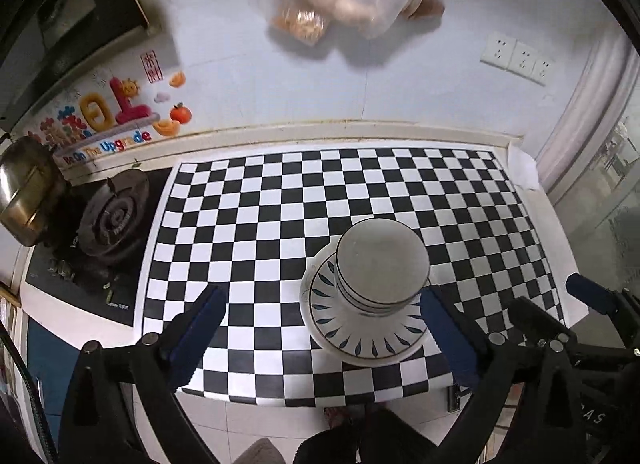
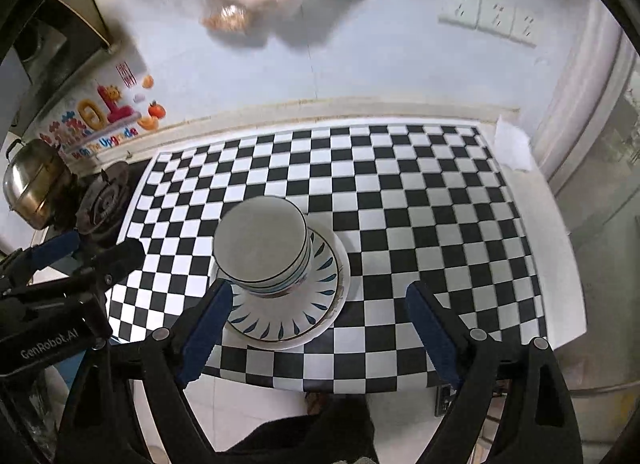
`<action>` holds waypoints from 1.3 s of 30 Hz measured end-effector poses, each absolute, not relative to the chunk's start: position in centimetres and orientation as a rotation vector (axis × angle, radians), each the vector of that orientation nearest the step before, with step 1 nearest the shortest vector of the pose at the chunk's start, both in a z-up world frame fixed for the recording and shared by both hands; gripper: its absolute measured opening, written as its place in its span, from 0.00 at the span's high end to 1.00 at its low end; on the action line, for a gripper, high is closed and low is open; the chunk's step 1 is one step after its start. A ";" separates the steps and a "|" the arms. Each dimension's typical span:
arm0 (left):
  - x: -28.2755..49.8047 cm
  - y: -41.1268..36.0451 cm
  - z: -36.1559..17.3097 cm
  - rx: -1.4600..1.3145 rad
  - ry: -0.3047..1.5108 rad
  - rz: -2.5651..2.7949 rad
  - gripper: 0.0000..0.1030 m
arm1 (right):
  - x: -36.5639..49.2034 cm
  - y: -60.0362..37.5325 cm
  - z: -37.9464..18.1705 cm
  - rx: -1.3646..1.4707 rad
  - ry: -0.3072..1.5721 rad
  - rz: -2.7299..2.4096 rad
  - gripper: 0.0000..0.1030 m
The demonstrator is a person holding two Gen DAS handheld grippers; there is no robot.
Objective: Organize plates and bowls
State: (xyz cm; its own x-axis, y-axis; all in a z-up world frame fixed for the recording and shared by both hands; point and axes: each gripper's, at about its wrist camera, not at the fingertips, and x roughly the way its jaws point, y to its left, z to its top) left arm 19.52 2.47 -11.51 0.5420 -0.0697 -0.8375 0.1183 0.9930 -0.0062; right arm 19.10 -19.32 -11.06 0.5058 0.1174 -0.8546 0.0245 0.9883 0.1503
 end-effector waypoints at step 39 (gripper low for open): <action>-6.3 2.6 0.5 0.018 0.713 -0.009 0.03 | -8.0 -21.5 4.7 0.061 0.734 0.030 0.09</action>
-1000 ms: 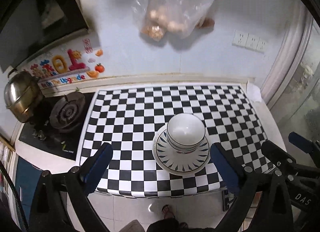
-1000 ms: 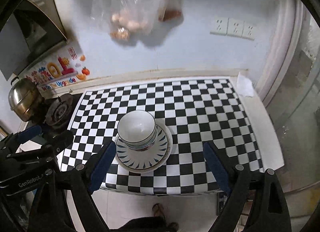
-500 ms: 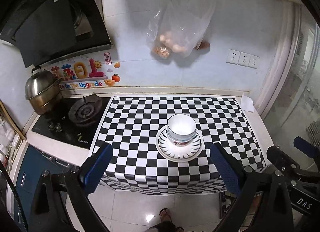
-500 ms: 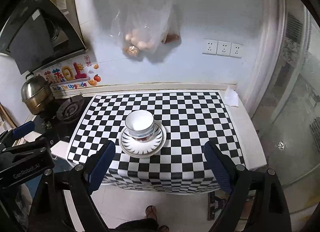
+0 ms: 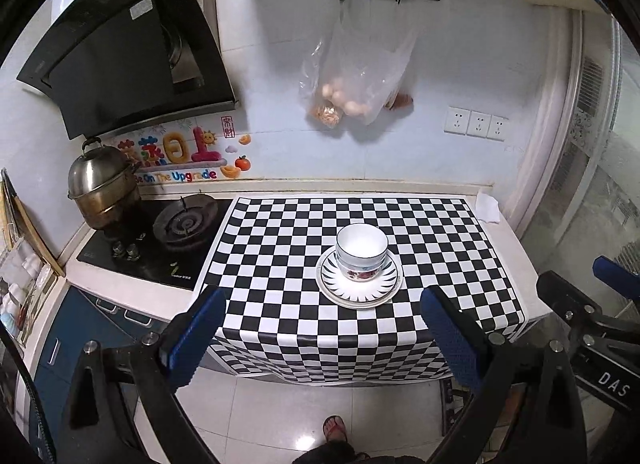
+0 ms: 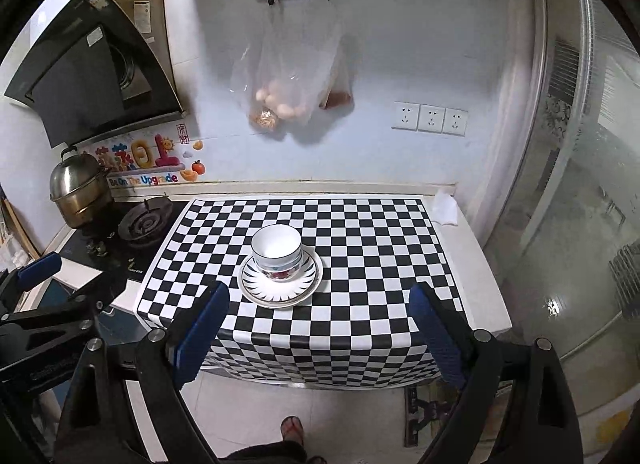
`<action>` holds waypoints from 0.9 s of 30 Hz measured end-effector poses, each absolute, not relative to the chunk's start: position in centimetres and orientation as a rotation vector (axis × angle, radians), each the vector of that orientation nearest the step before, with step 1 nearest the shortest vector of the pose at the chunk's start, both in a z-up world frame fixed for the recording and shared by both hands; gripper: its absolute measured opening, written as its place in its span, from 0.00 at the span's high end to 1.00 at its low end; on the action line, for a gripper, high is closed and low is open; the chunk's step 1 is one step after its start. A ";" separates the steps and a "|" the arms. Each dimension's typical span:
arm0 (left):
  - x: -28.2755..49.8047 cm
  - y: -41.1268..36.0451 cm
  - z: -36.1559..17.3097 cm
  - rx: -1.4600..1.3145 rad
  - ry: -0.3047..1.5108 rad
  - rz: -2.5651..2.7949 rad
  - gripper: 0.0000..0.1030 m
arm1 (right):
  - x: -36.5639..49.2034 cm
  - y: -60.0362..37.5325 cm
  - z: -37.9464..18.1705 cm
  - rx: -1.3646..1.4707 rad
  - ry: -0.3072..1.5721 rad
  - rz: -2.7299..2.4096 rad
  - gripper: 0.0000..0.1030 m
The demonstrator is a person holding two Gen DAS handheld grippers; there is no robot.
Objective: Organize plates and bowls
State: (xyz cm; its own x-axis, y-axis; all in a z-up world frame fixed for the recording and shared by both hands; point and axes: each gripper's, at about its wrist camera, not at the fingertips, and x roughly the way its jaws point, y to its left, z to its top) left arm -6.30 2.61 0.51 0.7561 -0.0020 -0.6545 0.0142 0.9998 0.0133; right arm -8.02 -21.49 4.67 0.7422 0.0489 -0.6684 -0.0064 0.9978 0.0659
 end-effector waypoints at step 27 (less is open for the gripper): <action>-6.6 3.2 1.3 0.049 0.702 -0.024 0.03 | -8.0 -21.6 4.6 0.093 0.729 0.009 0.09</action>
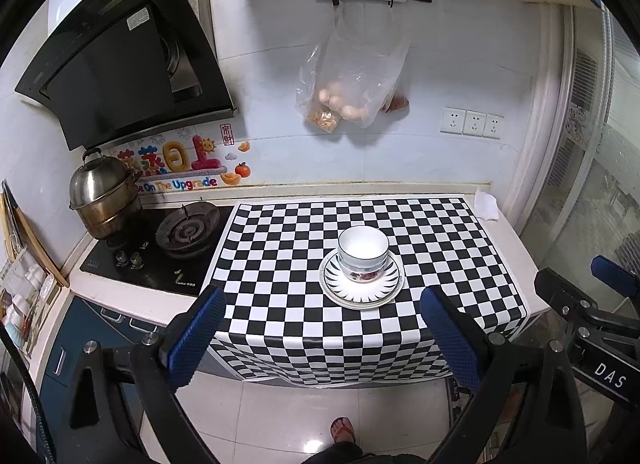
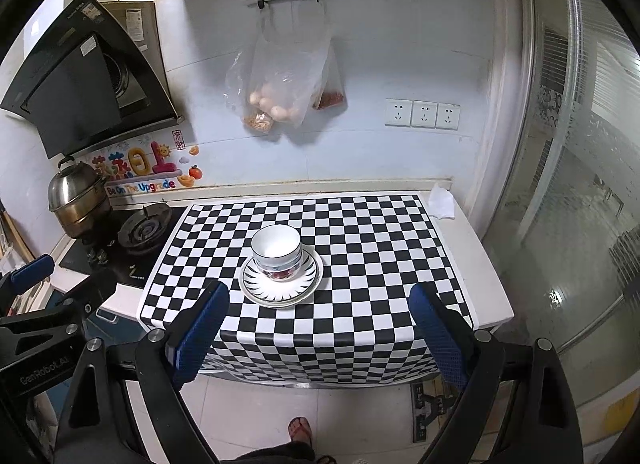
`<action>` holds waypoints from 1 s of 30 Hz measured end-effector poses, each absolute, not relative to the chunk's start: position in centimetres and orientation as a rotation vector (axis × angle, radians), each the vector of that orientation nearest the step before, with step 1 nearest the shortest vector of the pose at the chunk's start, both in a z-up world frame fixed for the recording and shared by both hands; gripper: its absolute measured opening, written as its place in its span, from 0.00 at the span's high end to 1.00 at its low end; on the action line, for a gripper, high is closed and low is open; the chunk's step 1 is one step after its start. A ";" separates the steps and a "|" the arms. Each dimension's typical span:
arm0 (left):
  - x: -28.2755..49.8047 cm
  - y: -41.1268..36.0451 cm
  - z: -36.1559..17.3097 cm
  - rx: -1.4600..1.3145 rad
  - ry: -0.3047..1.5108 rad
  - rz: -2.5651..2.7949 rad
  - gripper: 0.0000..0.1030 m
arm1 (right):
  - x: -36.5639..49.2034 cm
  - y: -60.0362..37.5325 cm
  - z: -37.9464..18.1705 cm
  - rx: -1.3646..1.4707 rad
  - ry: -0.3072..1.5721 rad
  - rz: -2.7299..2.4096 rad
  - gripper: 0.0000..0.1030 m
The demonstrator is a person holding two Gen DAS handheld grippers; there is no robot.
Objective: Organize plates and bowls
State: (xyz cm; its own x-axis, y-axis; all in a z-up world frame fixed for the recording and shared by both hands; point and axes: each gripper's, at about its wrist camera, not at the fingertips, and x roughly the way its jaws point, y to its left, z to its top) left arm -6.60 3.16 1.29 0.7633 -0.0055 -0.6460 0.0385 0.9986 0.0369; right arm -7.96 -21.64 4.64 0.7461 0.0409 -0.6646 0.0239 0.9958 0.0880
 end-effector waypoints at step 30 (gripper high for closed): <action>-7.2 3.5 0.8 0.047 0.713 -0.035 0.03 | -8.6 -21.3 3.7 0.074 0.747 -0.013 0.09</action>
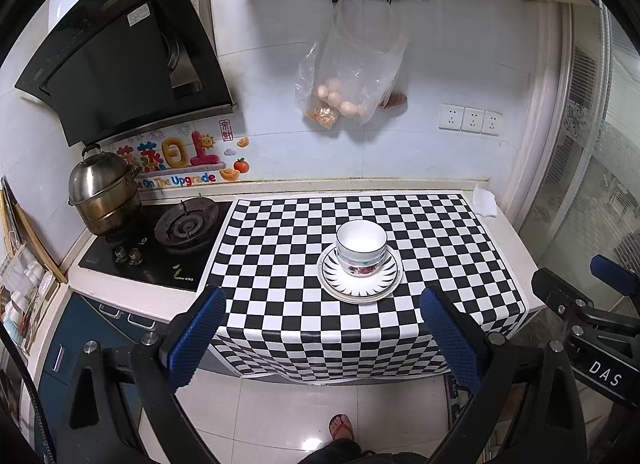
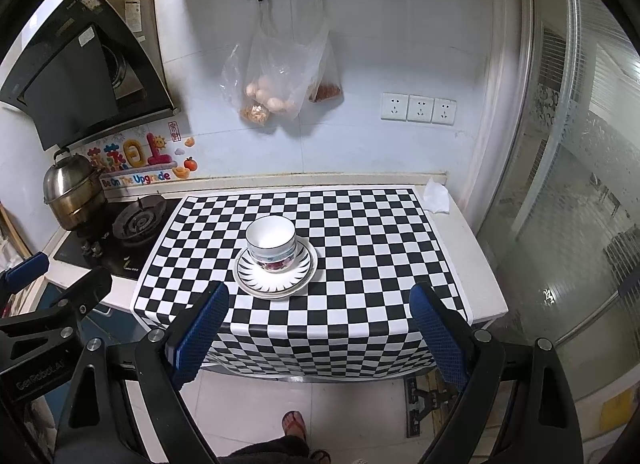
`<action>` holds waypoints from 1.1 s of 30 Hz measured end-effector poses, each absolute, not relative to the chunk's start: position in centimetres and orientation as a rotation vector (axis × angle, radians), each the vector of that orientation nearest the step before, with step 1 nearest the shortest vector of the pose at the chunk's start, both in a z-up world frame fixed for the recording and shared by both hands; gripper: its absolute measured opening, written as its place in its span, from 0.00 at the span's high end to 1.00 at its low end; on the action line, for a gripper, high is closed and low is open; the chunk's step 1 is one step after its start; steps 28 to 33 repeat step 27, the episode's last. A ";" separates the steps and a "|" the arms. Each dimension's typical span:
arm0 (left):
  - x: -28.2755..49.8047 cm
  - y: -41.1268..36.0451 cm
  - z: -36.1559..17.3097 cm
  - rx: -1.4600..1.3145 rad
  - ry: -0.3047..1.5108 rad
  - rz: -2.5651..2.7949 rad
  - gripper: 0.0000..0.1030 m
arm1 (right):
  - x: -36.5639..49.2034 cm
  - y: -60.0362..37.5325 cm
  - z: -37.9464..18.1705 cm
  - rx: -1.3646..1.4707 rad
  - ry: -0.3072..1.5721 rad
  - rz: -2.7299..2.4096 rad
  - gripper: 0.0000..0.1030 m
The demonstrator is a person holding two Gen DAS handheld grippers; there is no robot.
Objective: Organize plates and bowls
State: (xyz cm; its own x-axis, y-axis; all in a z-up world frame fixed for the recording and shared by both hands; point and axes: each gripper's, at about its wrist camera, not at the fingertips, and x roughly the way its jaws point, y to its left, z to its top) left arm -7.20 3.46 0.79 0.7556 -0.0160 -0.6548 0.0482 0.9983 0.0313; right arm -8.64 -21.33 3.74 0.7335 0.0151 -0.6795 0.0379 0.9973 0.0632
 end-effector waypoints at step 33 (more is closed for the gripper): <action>-6.5 2.3 0.3 0.052 0.707 -0.015 0.03 | -7.9 -21.8 3.2 0.079 0.761 -0.029 0.09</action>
